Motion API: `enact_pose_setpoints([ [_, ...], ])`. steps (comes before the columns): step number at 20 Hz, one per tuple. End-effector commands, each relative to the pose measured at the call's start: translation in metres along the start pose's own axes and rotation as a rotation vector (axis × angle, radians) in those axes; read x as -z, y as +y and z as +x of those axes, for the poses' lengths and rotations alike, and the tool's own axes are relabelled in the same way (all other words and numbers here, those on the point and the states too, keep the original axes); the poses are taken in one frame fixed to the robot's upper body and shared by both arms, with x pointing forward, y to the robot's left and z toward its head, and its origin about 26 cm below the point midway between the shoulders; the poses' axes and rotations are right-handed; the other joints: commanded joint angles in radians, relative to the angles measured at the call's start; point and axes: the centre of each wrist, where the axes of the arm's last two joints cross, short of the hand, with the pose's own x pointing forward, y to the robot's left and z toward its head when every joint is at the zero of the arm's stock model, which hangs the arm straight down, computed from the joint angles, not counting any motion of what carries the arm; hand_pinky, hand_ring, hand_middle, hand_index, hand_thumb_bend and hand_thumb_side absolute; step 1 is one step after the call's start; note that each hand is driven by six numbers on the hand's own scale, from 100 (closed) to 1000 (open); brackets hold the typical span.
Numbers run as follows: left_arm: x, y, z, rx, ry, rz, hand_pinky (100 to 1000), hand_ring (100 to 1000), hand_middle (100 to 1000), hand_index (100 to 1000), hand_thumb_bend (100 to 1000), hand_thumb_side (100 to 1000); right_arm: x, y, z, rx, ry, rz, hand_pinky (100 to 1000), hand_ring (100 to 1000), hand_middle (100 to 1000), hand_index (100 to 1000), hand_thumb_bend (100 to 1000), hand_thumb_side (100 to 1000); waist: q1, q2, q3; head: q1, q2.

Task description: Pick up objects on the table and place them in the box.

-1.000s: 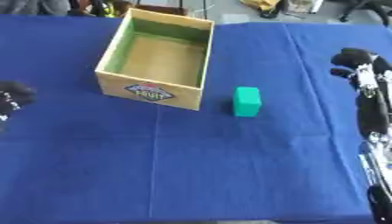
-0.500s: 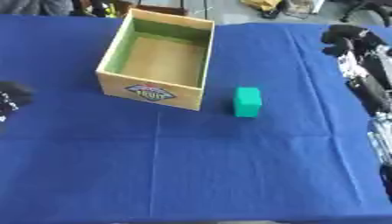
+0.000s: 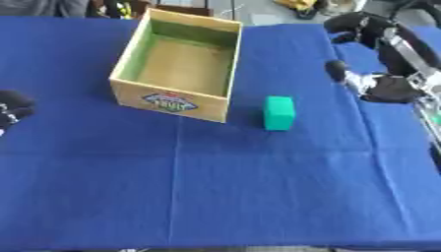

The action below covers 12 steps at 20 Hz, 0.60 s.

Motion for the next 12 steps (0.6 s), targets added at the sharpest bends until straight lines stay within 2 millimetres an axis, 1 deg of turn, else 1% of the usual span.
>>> enact_pose_setpoints([
  [1,0.002,0.0,0.005,0.008,-0.014,-0.012,839,773,610,683,398,1000,0.005,-0.012,-0.002,-0.091,0.0,0.087,802,869,816,875,498,524,0.003,-0.021,0.003,-0.004,0.006],
  [4,0.002,0.0,0.004,0.007,-0.013,-0.015,839,773,610,683,398,1000,0.01,-0.009,-0.007,-0.124,0.007,0.144,802,870,815,870,549,529,0.004,-0.022,0.006,-0.007,0.008],
  [6,0.002,0.0,0.004,0.007,-0.013,-0.016,840,773,610,683,397,1000,0.012,-0.007,-0.012,-0.148,0.014,0.18,801,869,812,870,556,530,0.005,-0.022,0.008,-0.008,0.009],
  [12,0.002,-0.001,0.004,0.005,-0.011,-0.02,839,773,610,683,397,1000,0.014,0.0,-0.026,-0.17,0.049,0.214,798,865,801,867,529,547,0.007,-0.024,0.012,-0.011,0.012],
])
